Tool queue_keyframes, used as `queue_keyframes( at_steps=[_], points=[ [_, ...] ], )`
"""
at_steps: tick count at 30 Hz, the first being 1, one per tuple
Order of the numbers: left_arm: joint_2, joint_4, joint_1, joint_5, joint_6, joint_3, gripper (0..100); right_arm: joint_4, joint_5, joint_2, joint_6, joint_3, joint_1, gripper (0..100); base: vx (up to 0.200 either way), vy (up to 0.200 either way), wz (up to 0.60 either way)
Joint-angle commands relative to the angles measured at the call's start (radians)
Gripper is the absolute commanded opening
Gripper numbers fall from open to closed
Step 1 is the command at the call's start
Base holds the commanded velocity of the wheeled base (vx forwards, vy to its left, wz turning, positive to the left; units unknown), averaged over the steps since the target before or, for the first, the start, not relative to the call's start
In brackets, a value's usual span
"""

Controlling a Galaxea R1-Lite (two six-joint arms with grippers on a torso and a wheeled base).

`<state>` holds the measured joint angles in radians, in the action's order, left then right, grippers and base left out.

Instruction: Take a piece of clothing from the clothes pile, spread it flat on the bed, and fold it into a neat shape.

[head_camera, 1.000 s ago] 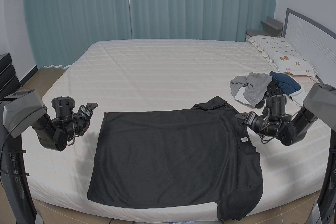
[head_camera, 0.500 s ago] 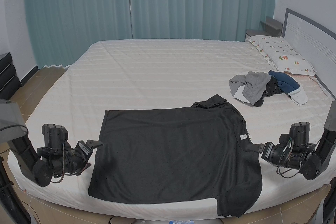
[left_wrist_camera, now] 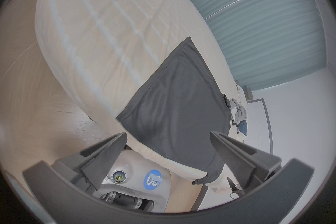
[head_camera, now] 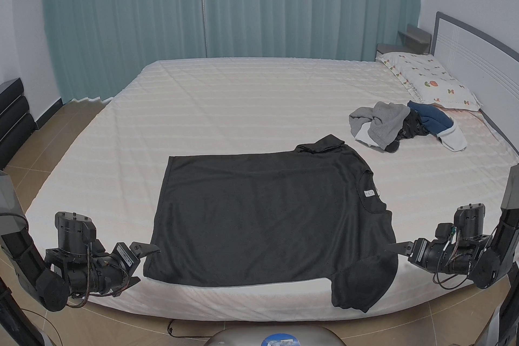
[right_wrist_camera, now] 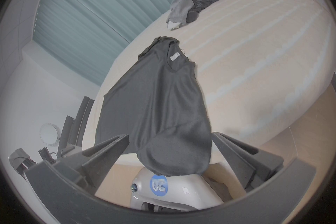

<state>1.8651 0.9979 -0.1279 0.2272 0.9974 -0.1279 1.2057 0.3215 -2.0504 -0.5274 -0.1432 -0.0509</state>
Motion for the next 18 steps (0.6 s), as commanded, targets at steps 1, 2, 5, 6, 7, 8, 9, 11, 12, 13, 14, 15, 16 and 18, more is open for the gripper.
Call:
queue_keyframes(
  at_steps=[1, 2, 5, 6, 7, 8, 9, 11, 12, 13, 14, 15, 16, 18],
  points=[
    [0.065, 0.048, -0.001, -0.006, 0.0, -0.003, 100, 0.035, 0.005, -0.065, 0.004, 0.008, 0.003, 100, 0.0, 0.0, 0.0],
    [0.075, 0.065, -0.003, -0.005, 0.0, -0.003, 100, 0.04, 0.004, -0.066, 0.004, 0.013, 0.0, 100, 0.0, 0.0, 0.0],
    [0.121, 0.114, -0.003, -0.006, -0.005, -0.003, 100, 0.049, 0.004, -0.066, 0.003, 0.019, -0.004, 100, 0.0, 0.0, 0.0],
    [0.17, 0.156, 0.001, -0.016, -0.03, -0.01, 100, 0.052, 0.004, -0.066, 0.001, 0.019, -0.006, 100, 0.0, 0.0, 0.0],
    [0.192, 0.183, 0.004, -0.028, -0.053, -0.013, 100, 0.052, 0.005, -0.065, 0.001, 0.019, -0.006, 100, 0.0, 0.0, 0.0],
    [0.21, 0.208, 0.005, -0.037, -0.072, -0.012, 100, 0.052, 0.005, -0.063, 0.0, 0.017, -0.006, 100, 0.0, 0.0, 0.0],
    [0.218, 0.216, 0.004, -0.04, -0.08, -0.009, 100, 0.052, 0.005, -0.063, 0.001, 0.017, -0.006, 100, 0.0, 0.0, 0.0],
    [0.253, 0.234, -0.006, -0.046, -0.106, -0.001, 100, 0.052, 0.005, -0.062, 0.0, 0.017, -0.006, 100, 0.0, 0.0, 0.0],
    [0.266, 0.234, -0.012, -0.046, -0.108, -0.004, 100, 0.052, 0.005, -0.062, 0.0, 0.017, -0.006, 100, 0.0, 0.0, 0.0],
    [0.275, 0.234, -0.015, -0.048, -0.109, -0.007, 100, 0.052, 0.005, -0.062, 0.0, 0.016, -0.006, 100, 0.0, 0.0, 0.0],
    [0.279, 0.234, -0.015, -0.049, -0.111, -0.009, 100, 0.052, 0.005, -0.06, 0.0, 0.016, -0.006, 100, 0.0, 0.0, 0.0],
    [0.282, 0.234, -0.015, -0.055, -0.111, -0.01, 100, 0.052, 0.005, -0.06, -0.002, 0.014, -0.006, 100, 0.0, 0.0, 0.0],
    [0.282, 0.234, -0.015, -0.06, -0.112, -0.01, 100, 0.052, 0.005, -0.06, -0.002, 0.014, -0.006, 100, 0.0, 0.0, 0.0],
    [0.282, 0.234, -0.015, -0.068, -0.114, -0.012, 100, 0.052, 0.005, -0.06, -0.002, 0.014, -0.006, 100, 0.0, 0.0, 0.0]
  ],
)
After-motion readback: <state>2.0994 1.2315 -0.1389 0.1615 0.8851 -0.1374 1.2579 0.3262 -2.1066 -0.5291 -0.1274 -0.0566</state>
